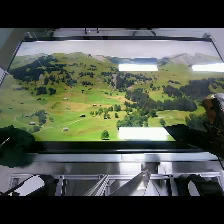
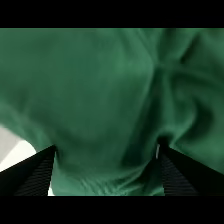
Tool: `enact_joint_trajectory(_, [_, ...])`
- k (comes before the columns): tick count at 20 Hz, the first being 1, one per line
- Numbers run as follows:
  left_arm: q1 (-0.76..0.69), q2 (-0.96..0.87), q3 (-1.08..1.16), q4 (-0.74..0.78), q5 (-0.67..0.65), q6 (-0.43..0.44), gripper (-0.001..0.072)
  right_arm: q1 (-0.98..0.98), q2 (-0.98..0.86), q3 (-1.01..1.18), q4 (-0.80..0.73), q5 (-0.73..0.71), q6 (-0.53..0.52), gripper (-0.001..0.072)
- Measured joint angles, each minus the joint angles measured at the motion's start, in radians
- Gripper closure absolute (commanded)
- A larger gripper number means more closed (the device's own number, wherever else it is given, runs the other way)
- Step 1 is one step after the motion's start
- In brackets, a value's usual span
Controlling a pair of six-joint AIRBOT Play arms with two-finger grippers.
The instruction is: Fold the shirts.
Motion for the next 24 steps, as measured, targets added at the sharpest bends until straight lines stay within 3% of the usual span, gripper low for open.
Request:
enact_joint_trajectory(1, [0.002,-0.035,0.0,-0.029,0.001,0.022,0.0609,0.0,0.0,0.0,0.0,0.0,0.0,0.0687])
enact_joint_trajectory(2, [0.003,-0.064,0.003,-0.071,-0.003,0.042,0.0685,0.0,0.0,0.0,0.0,0.0,0.0,0.0687])
enact_joint_trajectory(5, [0.005,-0.123,0.047,-0.287,-0.023,0.119,0.0685,0.0,0.0,0.0,0.0,0.0,0.0,0.0687])
enact_joint_trajectory(8, [-0.014,-0.109,0.137,-0.657,-0.106,0.248,0.0683,0.0,0.0,0.0,0.0,0.0,0.0,0.0686])
enact_joint_trajectory(12, [-0.176,-0.006,0.247,-1.048,-0.216,0.347,0.0682,0.0,0.0,0.0,0.0,0.0,0.0,0.0686])
enact_joint_trajectory(15, [-0.394,0.036,0.283,-1.152,-0.232,0.375,0.0682,0.0,0.0,0.0,0.0,0.0,0.0,0.0687])
enact_joint_trajectory(19, [-0.731,-0.027,0.297,-1.123,-0.187,0.387,0.0684,0.0,0.0,0.0,0.0,0.0,0.0,0.0686])
enact_joint_trajectory(20, [-0.811,-0.06,0.299,-1.112,-0.166,0.387,0.0649,0.0,0.0,0.0,0.0,0.0,0.0,0.0687])
enact_joint_trajectory(22, [-0.932,-0.126,0.301,-1.099,-0.118,0.391,0.0058,0.0,0.0,0.0,0.0,0.0,0.0,0.0687])
enact_joint_trajectory(23, [-0.98,-0.16,0.303,-1.096,-0.095,0.392,-0.0012,0.0,0.0,0.0,0.0,0.0,0.0,0.0687])
enact_joint_trajectory(24, [-1.015,-0.192,0.303,-1.092,-0.077,0.393,-0.0012,0.0,0.0,0.0,0.0,0.0,0.0,0.0687])
